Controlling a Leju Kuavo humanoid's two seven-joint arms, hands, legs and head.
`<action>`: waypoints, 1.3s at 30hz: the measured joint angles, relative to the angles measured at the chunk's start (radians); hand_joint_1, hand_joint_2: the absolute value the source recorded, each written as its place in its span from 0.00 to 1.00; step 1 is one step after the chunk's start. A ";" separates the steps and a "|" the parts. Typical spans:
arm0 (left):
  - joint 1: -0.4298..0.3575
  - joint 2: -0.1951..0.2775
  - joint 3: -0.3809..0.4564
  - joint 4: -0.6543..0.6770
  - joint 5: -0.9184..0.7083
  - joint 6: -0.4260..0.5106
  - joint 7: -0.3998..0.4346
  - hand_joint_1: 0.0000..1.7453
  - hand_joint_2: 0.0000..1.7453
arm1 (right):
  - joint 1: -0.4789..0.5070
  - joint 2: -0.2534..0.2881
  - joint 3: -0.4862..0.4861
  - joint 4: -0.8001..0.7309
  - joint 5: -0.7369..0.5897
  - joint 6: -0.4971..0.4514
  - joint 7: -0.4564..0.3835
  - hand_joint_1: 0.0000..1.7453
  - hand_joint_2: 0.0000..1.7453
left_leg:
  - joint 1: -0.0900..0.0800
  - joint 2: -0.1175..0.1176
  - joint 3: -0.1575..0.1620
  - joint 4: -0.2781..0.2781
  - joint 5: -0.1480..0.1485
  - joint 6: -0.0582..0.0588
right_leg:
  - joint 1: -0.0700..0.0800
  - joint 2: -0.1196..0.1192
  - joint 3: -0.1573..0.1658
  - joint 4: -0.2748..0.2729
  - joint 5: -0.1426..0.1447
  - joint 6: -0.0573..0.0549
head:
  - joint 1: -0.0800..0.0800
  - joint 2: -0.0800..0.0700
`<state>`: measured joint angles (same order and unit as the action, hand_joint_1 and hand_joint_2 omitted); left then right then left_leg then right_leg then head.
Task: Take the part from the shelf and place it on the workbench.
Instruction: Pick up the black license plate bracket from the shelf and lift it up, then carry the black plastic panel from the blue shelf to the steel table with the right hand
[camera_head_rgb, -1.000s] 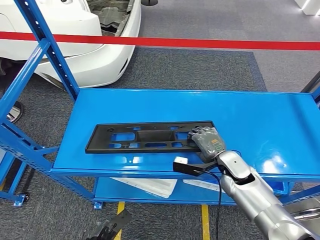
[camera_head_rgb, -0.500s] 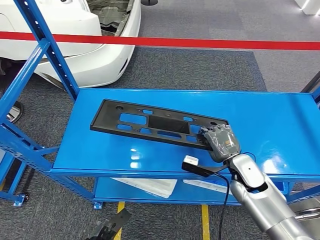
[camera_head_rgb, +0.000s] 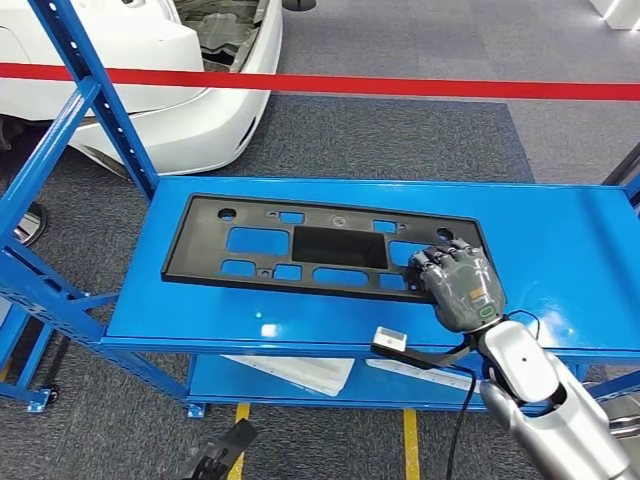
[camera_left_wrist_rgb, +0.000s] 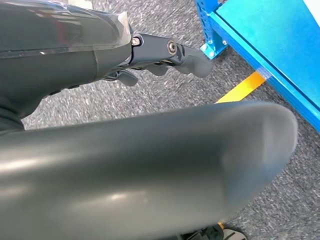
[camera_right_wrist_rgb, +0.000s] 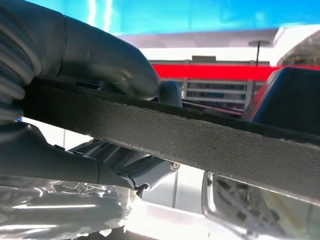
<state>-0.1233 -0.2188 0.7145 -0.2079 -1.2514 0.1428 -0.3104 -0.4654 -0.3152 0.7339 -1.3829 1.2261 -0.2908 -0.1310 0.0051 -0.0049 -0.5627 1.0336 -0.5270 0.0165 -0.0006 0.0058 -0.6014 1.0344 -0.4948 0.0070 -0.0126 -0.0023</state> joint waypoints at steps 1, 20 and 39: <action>0.002 0.000 0.002 0.000 0.008 -0.001 -0.007 0.00 0.00 | 0.020 -0.006 -0.001 -0.030 0.015 -0.015 0.015 1.00 1.00 | 0.000 0.000 0.000 0.000 0.000 0.000 | 0.000 0.000 0.000 0.000 0.000 0.000 | 0.000 0.000; 0.031 0.003 0.064 0.000 0.070 -0.019 -0.060 0.00 0.75 | 0.434 0.051 -0.046 -0.339 0.277 -0.307 0.155 1.00 1.00 | 0.000 0.000 -0.001 -0.001 0.000 0.000 | 0.000 -0.001 0.000 0.000 0.000 0.000 | 0.000 0.000; 0.034 0.006 0.072 0.000 0.066 -0.025 -0.063 0.00 1.00 | 0.463 0.083 -0.066 -0.353 0.266 -0.315 0.159 1.00 1.00 | 0.000 0.000 0.000 -0.001 0.000 0.000 | 0.000 -0.001 0.000 0.000 0.000 0.000 | 0.000 0.000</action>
<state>-0.0895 -0.2130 0.7863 -0.2079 -1.1853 0.1181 -0.3734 -0.0022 -0.2317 0.6682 -1.7364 1.4919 -0.6058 0.0277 0.0052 -0.0049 -0.5632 1.0330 -0.5273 0.0166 -0.0006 0.0052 -0.6015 1.0343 -0.4953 0.0072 -0.0126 -0.0023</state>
